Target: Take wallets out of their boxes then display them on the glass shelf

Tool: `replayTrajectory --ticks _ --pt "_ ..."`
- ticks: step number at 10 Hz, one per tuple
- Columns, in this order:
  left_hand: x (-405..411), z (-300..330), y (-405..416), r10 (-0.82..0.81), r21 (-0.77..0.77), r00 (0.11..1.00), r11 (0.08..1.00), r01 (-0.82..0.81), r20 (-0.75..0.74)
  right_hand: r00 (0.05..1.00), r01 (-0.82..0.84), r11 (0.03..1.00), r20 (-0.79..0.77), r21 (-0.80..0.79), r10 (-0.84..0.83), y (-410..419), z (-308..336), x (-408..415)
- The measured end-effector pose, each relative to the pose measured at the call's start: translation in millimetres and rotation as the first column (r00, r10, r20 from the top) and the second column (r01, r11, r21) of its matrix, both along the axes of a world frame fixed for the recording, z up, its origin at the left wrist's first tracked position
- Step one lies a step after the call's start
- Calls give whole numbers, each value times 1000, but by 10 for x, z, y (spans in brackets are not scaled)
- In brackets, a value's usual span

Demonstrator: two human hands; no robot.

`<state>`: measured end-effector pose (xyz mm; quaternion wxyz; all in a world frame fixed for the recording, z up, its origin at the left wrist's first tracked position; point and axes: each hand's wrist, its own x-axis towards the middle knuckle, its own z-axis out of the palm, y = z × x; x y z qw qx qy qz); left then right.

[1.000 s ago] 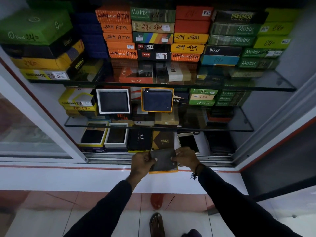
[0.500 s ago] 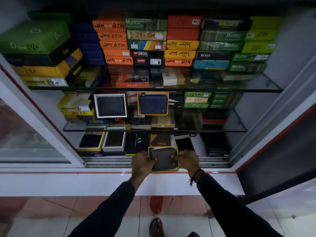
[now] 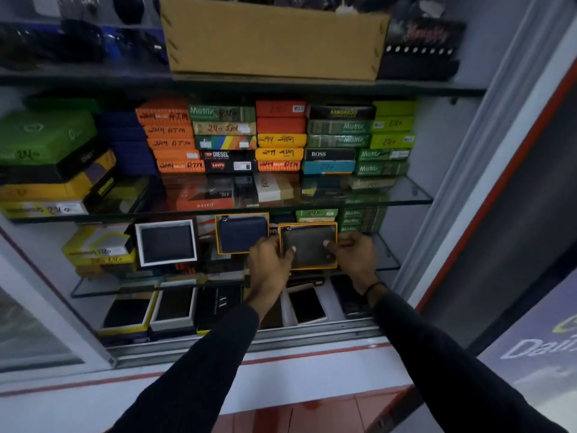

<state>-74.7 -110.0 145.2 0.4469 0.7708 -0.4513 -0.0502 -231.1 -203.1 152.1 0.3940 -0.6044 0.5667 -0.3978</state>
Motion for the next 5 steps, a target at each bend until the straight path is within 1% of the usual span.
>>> replayTrajectory --ticks 1,2,3,4,5 --pt "8 64 -298 25 90 1000 996 -24 -17 999 28 999 -31 29 -27 -193 34 140" --pt "85 83 -519 41 185 999 982 -40 -1 995 12 1000 -98 9 -11 -306 32 251" --pt "155 83 -636 35 245 999 969 -36 9 993 -19 998 -116 51 25 -393 31 313" --pt "194 36 -702 -1 259 1000 966 -5 23 991 -69 994 -106 87 78 -472 16 330" --pt "188 44 -680 15 235 997 972 -31 72 986 -15 999 -168 36 21 -471 18 276"
